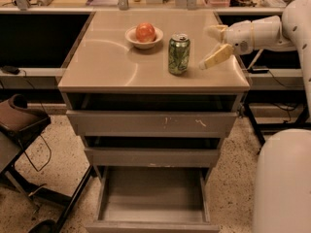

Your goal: Place green can into bottom drawer

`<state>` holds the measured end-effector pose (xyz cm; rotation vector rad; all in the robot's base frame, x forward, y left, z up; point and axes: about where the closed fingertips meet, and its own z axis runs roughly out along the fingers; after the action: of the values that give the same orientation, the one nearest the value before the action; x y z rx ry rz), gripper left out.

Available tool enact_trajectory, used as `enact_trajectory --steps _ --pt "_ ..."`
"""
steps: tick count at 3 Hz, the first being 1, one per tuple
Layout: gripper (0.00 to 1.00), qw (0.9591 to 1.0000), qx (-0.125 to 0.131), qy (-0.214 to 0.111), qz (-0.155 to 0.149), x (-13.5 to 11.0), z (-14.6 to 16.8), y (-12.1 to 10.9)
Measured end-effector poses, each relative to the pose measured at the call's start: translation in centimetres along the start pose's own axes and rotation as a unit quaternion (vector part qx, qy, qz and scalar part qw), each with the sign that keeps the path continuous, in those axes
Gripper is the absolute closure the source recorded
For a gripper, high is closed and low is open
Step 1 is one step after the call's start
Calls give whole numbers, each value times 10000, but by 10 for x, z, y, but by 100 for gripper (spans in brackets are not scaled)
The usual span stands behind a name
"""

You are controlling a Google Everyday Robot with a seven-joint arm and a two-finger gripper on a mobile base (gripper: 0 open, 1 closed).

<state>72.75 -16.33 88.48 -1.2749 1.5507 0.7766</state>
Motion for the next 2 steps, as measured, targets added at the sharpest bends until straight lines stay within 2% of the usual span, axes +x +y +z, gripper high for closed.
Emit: enact_trajectory --steps 1,2 --pt "0 9994 -285 -213 42 10 27 -2" --pt "0 9994 -285 -213 42 10 27 -2"
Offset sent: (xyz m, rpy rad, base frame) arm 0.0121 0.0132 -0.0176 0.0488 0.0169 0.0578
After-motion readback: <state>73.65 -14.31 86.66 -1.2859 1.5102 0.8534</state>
